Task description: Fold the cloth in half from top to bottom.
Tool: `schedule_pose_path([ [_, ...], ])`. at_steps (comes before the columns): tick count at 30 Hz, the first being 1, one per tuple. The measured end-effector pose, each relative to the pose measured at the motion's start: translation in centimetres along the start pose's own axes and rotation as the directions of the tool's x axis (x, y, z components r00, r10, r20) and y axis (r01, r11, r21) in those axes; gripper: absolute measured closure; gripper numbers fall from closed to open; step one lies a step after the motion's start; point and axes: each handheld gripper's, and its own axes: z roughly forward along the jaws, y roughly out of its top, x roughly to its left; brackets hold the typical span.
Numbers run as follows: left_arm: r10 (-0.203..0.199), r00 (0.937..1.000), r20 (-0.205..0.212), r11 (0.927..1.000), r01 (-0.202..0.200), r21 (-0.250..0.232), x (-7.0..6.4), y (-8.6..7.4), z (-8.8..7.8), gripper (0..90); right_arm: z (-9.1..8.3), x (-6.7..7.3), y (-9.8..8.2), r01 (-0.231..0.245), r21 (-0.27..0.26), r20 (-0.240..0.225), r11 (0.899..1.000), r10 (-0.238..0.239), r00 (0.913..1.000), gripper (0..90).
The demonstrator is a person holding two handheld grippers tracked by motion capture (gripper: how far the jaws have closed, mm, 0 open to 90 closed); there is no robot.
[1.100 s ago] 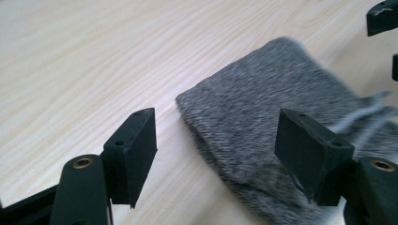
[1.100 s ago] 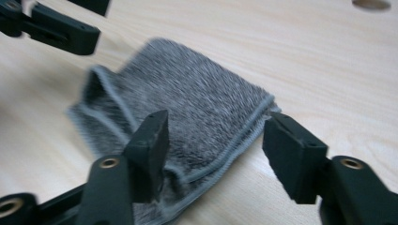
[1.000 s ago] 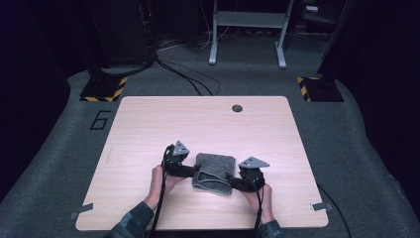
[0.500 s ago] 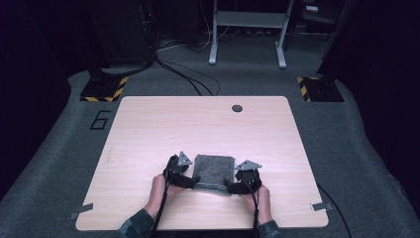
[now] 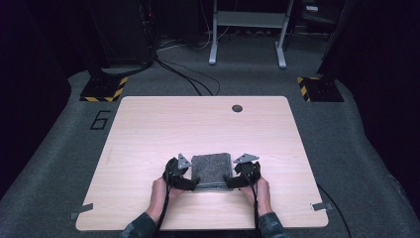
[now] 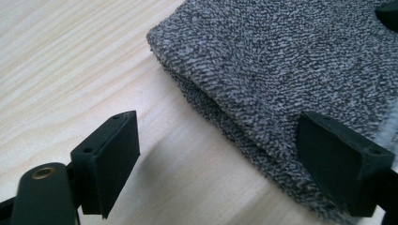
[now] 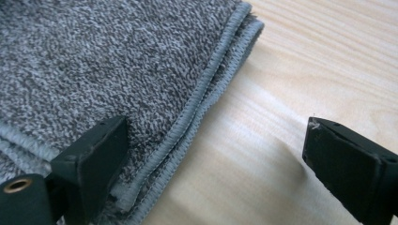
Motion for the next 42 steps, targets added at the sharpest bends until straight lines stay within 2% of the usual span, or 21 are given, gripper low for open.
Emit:
schedule_pose_path([
  [2, -0.011, 0.9999, -0.006, 0.9999, 0.011, -0.012, 0.2, 0.1, 0.2, 13.6, 0.1, 0.0, 0.2, -0.003, 0.002, 0.006, 1.0, 0.003, 1.0, 7.1],
  [5, -0.001, 1.0, -0.001, 1.0, 0.001, 0.001, 0.5, 0.2, 0.3, 13.6, 0.4, -0.2, 0.5, -0.001, -0.004, 0.005, 1.0, 0.001, 1.0, 6.9],
  [6, -0.004, 0.9999, -0.015, 1.0, 0.004, 0.001, 0.7, 0.5, 0.5, 13.6, 0.5, -0.3, 0.6, -0.001, 0.001, 0.002, 1.0, 0.001, 1.0, 6.9],
  [7, 0.0, 0.9999, -0.012, 1.0, 0.0, 0.005, 0.9, 0.6, 0.6, 13.6, 0.6, -0.3, 0.7, 0.0, 0.002, 0.003, 1.0, 0.0, 1.0, 6.8],
  [10, -0.017, 0.9998, -0.005, 0.9997, 0.018, 0.016, 1.4, 0.8, 0.8, 13.6, 0.7, -0.3, 0.8, -0.002, -0.001, 0.01, 1.0, 0.002, 0.9999, 6.6],
  [16, -0.023, 0.9997, 0.0, 0.9996, 0.023, 0.014, 1.5, 0.7, 0.8, 13.1, 0.8, -0.4, 0.6, -0.021, -0.011, 0.003, 1.0, 0.021, 0.9998, 5.7],
  [21, -0.028, 0.9996, 0.0, 0.9996, 0.028, 0.006, 1.4, 0.8, 0.7, 13.0, 0.7, -0.4, 0.6, -0.018, -0.007, 0.009, 1.0, 0.019, 0.9998, 5.4],
  [23, -0.025, 0.9997, 0.001, 0.9997, 0.025, -0.005, 1.5, 0.8, 0.4, 12.6, 0.6, -0.2, 0.7, -0.015, -0.015, 0.021, 1.0, 0.016, 0.9996, 5.1],
  [25, -0.041, 0.9991, 0.01, 0.9989, 0.041, -0.022, 1.4, 0.8, 0.1, 12.0, 0.3, -0.1, 0.7, 0.0, -0.029, 0.031, 1.0, 0.001, 0.9995, 5.4],
  [27, -0.043, 0.999, 0.009, 0.9983, 0.043, -0.038, 1.4, 0.8, -0.4, 10.3, 0.0, 0.0, 0.8, -0.006, -0.041, 0.037, 0.999, 0.008, 0.9993, 5.7],
  [30, -0.05, 0.9987, 0.007, 0.9973, 0.05, -0.053, 1.5, 0.7, -1.3, 9.6, -0.7, -0.1, 0.8, 0.004, -0.057, 0.027, 0.998, -0.002, 0.9996, 6.0],
  [32, -0.038, 0.9993, -0.002, 0.9976, 0.038, -0.058, 1.7, 0.6, -2.0, 9.4, -1.3, -0.1, 0.7, -0.013, -0.075, 0.015, 0.997, 0.015, 0.9998, 6.3],
  [34, -0.044, 0.9989, -0.012, 0.9966, 0.043, -0.07, 1.8, 0.3, -2.5, 9.3, -2.0, -0.3, 0.6, -0.016, -0.088, 0.014, 0.996, 0.017, 0.9998, 6.4],
  [37, -0.032, 0.999, -0.031, 0.9971, 0.03, -0.069, 2.0, -0.2, -3.4, 8.8, -3.0, -0.6, 0.1, -0.021, -0.105, 0.009, 0.994, 0.022, 0.9997, 6.7],
  [39, -0.029, 0.9986, -0.043, 0.997, 0.026, -0.072, 2.2, -0.7, -4.1, 8.8, -3.7, -0.8, -0.3, -0.043, -0.114, 0.007, 0.992, 0.044, 0.999, 7.0],
  [41, -0.04, 0.9978, -0.053, 0.996, 0.036, -0.082, 2.3, -1.3, -4.6, 8.8, -4.4, -1.2, -0.8, -0.043, -0.124, 0.027, 0.991, 0.047, 0.9985, 7.9],
  [42, -0.031, 0.9977, -0.06, 0.9968, 0.027, -0.076, 2.5, -1.6, -4.9, 8.8, -4.8, -1.4, -1.1, -0.043, -0.13, 0.032, 0.991, 0.048, 0.9983, 8.0],
])
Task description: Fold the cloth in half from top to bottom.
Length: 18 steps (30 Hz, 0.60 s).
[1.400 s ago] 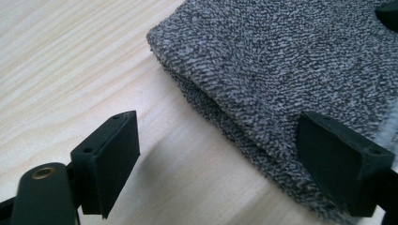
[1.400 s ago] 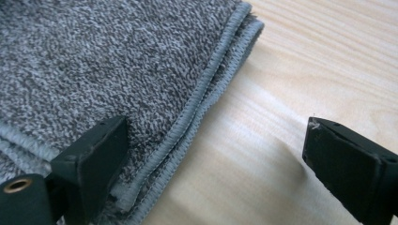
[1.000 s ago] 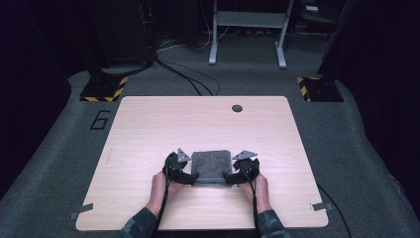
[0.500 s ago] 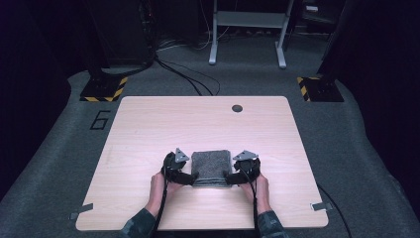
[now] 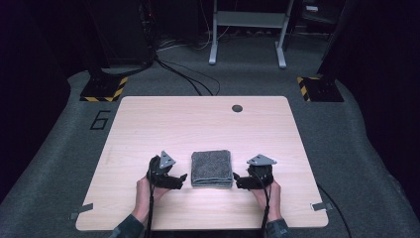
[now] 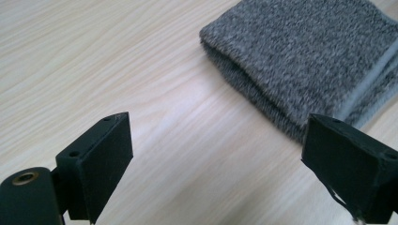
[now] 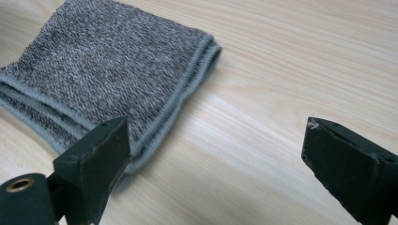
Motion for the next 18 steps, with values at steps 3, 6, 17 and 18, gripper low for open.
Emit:
schedule_pose_path([
  [3, -0.007, 0.9998, -0.016, 1.0, 0.007, 0.003, 0.5, -1.0, -0.8, 8.8, -1.1, -0.7, -0.7, -0.012, 0.0, 0.019, 1.0, 0.012, 0.9997, 8.0],
  [6, 0.003, 0.9994, -0.034, 0.9998, -0.003, 0.018, 1.3, -2.2, -1.4, 8.8, -2.3, -1.8, -1.8, -0.027, 0.004, 0.052, 1.0, 0.027, 0.9983, 8.2],
  [17, -0.092, 0.9918, -0.088, 0.9948, 0.096, 0.035, 4.5, -6.6, -3.1, 8.2, -4.7, -6.5, -6.7, -0.127, 0.032, 0.162, 0.991, 0.12, 0.9795, 8.5],
  [18, -0.105, 0.9905, -0.089, 0.9933, 0.108, 0.039, 4.7, -6.9, -3.1, 8.2, -4.9, -6.8, -7.1, -0.136, 0.034, 0.178, 0.99, 0.127, 0.9757, 8.8],
])
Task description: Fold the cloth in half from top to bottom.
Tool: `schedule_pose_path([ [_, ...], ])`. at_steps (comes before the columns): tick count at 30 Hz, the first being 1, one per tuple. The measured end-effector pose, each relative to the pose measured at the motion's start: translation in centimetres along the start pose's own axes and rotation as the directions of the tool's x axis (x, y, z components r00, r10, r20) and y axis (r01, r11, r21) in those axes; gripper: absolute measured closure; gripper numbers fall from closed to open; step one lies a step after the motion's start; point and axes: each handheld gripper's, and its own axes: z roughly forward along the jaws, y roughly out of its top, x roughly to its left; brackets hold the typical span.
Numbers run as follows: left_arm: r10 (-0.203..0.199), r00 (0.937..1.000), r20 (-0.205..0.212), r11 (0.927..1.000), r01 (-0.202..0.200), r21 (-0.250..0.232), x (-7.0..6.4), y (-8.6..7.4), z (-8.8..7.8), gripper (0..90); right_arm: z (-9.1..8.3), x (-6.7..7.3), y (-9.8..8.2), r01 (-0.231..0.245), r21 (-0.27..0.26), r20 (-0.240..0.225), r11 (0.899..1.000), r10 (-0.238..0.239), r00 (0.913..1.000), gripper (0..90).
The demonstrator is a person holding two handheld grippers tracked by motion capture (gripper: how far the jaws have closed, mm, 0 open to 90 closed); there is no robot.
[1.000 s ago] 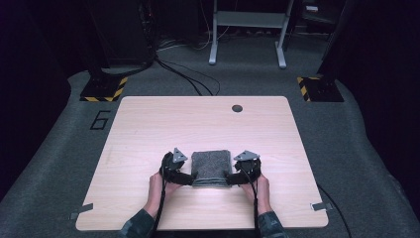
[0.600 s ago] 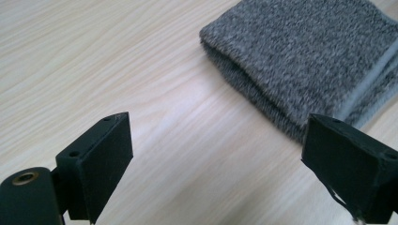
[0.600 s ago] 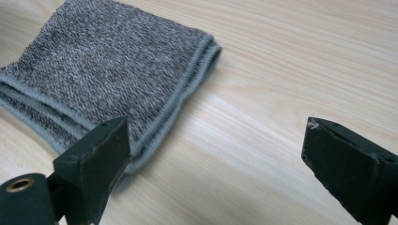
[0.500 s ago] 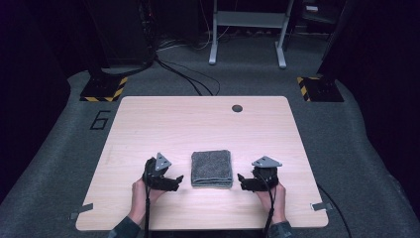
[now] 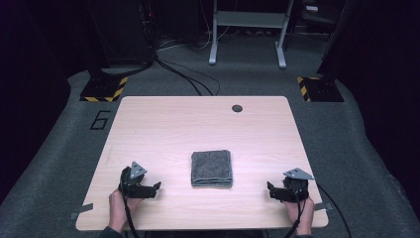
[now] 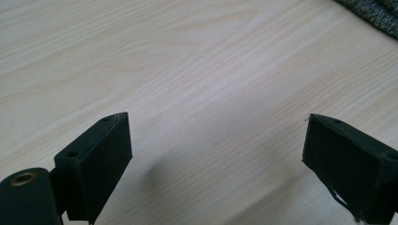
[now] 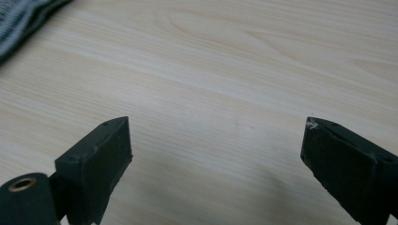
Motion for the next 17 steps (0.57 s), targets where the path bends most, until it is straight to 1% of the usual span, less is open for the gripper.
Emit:
schedule_pose_path([
  [4, -0.014, 0.9998, -0.011, 0.9999, 0.014, 0.001, 0.6, -0.6, 0.1, 7.8, 0.0, -1.0, -0.7, -0.01, 0.009, 0.029, 1.0, 0.01, 0.9995, 8.9],
  [5, -0.019, 0.9998, -0.01, 0.9998, 0.019, 0.001, 0.7, -0.7, 0.1, 7.7, 0.1, -1.1, -0.8, -0.016, 0.015, 0.032, 1.0, 0.016, 0.9994, 8.9],
  [6, -0.015, 0.9999, -0.006, 0.9998, 0.015, 0.011, 0.8, -0.8, 0.1, 7.7, 0.1, -1.3, -0.9, -0.01, 0.021, 0.03, 1.0, 0.009, 0.9995, 8.9],
  [7, -0.022, 0.9997, -0.014, 0.9997, 0.022, 0.003, 0.8, -0.9, 0.2, 7.7, 0.3, -1.4, -1.0, -0.022, 0.022, 0.035, 1.0, 0.021, 0.9992, 8.7],
  [8, -0.022, 0.9997, -0.01, 0.9997, 0.022, 0.011, 1.0, -1.0, 0.2, 7.4, 0.3, -1.5, -1.1, -0.013, 0.025, 0.035, 1.0, 0.013, 0.9993, 8.1],
  [9, -0.034, 0.9994, -0.007, 0.9994, 0.034, -0.005, 1.0, -1.1, 0.3, 7.2, 0.4, -1.6, -1.1, -0.016, 0.023, 0.03, 1.0, 0.015, 0.9994, 8.2],
  [11, -0.038, 0.9993, -0.001, 0.9993, 0.038, 0.003, 1.1, -1.1, 0.3, 7.0, 0.4, -1.9, -1.2, -0.037, 0.022, 0.034, 0.999, 0.037, 0.9988, 8.0],
  [12, -0.052, 0.9986, 0.006, 0.9985, 0.052, -0.018, 1.3, -1.3, 0.4, 6.8, 0.5, -2.1, -1.2, -0.038, 0.021, 0.027, 0.999, 0.038, 0.9989, 7.9],
  [13, -0.062, 0.998, 0.01, 0.9979, 0.062, -0.017, 1.4, -1.4, 0.4, 6.3, 0.5, -2.2, -1.2, -0.036, 0.024, 0.018, 0.999, 0.036, 0.9992, 7.9],
  [15, -0.067, 0.9978, -0.001, 0.9976, 0.067, -0.019, 1.5, -1.4, 0.4, 6.1, 0.6, -2.5, -1.1, -0.039, 0.03, 0.0, 0.999, 0.039, 0.9992, 7.3],
  [17, -0.073, 0.9973, 0.001, 0.9972, 0.073, -0.015, 1.7, -1.4, 0.4, 5.7, 0.7, -2.5, -1.1, -0.037, 0.031, -0.005, 0.999, 0.037, 0.9993, 6.3],
])
